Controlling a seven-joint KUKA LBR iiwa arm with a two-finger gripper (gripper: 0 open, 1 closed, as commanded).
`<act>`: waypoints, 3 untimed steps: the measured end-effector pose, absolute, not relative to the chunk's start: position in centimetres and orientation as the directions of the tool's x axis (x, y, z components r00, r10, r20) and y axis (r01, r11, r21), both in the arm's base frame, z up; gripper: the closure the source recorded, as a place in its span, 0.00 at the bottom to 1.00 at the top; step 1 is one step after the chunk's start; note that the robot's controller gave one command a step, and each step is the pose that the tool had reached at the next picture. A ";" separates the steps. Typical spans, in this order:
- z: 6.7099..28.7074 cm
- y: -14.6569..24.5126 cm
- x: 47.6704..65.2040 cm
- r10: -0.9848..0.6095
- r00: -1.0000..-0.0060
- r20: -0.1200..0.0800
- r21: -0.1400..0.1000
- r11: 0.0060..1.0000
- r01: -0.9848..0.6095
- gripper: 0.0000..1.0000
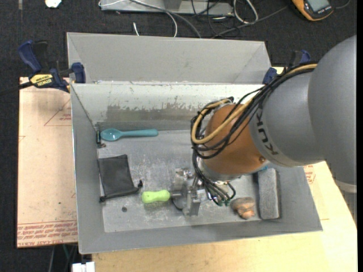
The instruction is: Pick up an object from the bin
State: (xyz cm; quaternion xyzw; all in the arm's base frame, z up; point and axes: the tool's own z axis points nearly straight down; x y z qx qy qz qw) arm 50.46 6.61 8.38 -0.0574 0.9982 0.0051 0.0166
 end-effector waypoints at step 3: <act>16.3 7.6 55.9 -0.096 -0.995 -0.040 0.009 0.995 -0.097 1.00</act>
Offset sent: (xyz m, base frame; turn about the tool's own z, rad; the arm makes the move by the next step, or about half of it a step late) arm 0.0329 0.0410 0.2383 0.0445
